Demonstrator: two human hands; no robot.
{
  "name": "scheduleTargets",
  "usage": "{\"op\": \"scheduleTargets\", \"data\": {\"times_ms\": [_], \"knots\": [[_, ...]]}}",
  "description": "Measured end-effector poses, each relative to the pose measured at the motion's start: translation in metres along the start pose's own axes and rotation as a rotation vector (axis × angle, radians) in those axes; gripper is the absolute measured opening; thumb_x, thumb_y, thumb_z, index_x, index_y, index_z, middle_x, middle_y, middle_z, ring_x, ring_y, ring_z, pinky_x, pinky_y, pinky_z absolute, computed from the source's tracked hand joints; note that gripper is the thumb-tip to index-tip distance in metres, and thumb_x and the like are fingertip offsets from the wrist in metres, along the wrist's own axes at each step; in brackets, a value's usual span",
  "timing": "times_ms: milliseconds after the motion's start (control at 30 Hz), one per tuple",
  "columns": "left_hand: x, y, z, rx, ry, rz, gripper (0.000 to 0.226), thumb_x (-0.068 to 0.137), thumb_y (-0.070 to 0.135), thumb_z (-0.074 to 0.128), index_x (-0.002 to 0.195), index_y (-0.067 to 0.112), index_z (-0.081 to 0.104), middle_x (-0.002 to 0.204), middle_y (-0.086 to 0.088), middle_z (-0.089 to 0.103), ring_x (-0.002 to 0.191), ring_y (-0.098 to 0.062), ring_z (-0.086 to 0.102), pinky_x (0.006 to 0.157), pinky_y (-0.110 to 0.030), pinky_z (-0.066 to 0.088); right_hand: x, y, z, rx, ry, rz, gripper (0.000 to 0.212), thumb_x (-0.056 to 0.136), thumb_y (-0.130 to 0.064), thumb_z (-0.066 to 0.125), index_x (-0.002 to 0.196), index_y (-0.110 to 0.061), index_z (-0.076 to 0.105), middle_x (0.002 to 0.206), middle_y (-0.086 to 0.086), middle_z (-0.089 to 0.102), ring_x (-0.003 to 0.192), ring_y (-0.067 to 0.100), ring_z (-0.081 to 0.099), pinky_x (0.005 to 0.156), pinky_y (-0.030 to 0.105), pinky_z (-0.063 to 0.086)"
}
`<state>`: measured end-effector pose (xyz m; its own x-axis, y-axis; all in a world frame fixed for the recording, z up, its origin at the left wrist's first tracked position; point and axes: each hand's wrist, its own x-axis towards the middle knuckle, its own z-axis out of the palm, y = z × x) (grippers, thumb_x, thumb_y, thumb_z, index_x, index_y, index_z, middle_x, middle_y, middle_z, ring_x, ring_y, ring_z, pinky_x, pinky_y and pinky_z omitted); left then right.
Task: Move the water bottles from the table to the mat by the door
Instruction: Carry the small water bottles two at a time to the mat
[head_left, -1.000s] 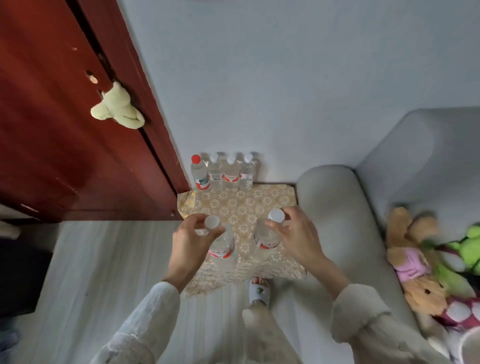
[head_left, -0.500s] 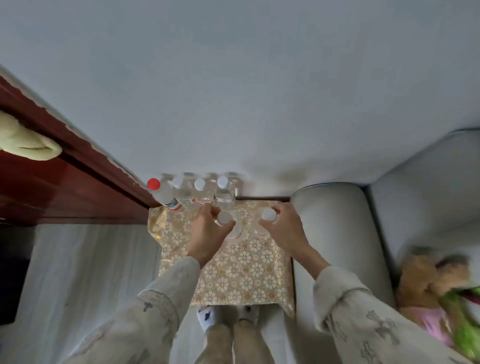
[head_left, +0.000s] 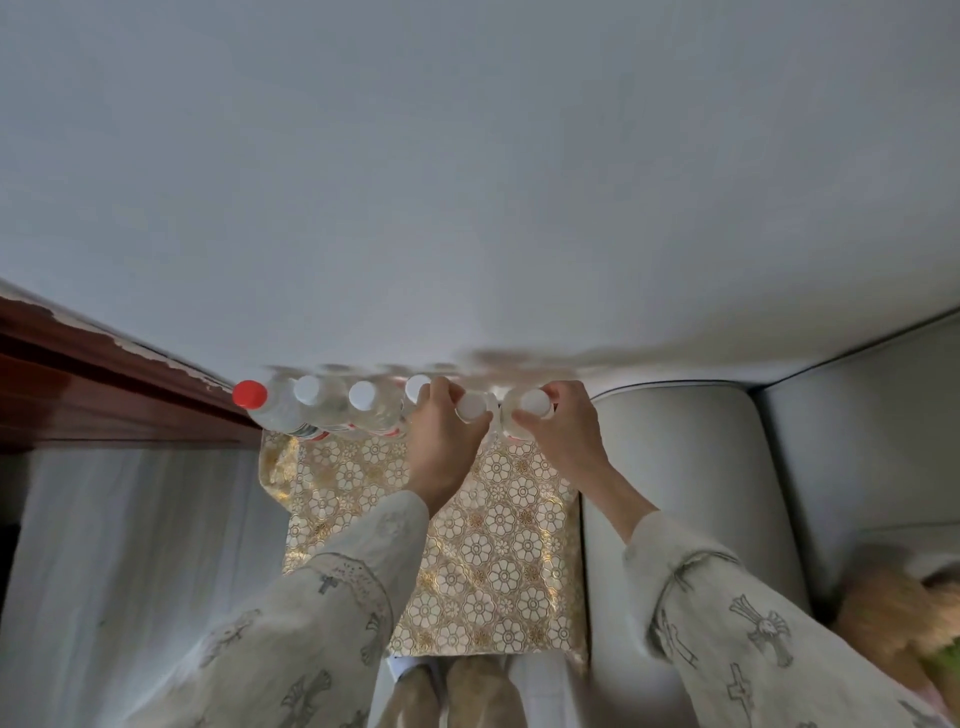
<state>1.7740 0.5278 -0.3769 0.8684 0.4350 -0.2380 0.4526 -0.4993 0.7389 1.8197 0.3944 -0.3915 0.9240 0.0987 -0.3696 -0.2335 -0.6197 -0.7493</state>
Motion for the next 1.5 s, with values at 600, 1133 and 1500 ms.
{"op": "scheduleTargets", "data": {"times_ms": [600,1133,1500], "knots": [[0.017,0.01,0.011,0.003,-0.127,-0.071,0.053,0.085,0.01,0.056,0.133,0.005,0.034,0.13,-0.019,0.049,0.118,-0.028,0.049,0.101,-0.036,0.042,0.008,0.006,0.001,0.075,-0.136,-0.034,0.043,0.078,-0.027,0.068,0.114,-0.011,0.051,0.122,0.004,0.052,0.105,0.014,0.052,0.091,0.023,0.043],[-0.185,-0.058,-0.128,-0.362,0.025,-0.45,0.027,0.091,0.017,0.05,0.116,0.009,0.055,0.107,-0.008,0.064,0.097,-0.023,0.061,0.09,-0.04,0.051,-0.179,-0.074,0.045,-0.056,-0.549,-0.1,0.039,0.09,-0.035,0.049,0.124,-0.016,0.047,0.111,-0.006,0.054,0.083,-0.004,0.052,0.057,0.006,0.039],[-0.456,-0.182,-0.22,-0.76,0.676,-0.705,0.022,0.092,0.009,0.046,0.109,0.004,0.057,0.091,-0.008,0.062,0.08,-0.021,0.058,0.066,-0.027,0.046,-0.404,-0.104,0.16,-0.341,-0.993,-0.364,0.025,0.09,-0.02,0.051,0.11,-0.006,0.056,0.106,0.016,0.066,0.094,0.025,0.063,0.085,0.034,0.048]]}}
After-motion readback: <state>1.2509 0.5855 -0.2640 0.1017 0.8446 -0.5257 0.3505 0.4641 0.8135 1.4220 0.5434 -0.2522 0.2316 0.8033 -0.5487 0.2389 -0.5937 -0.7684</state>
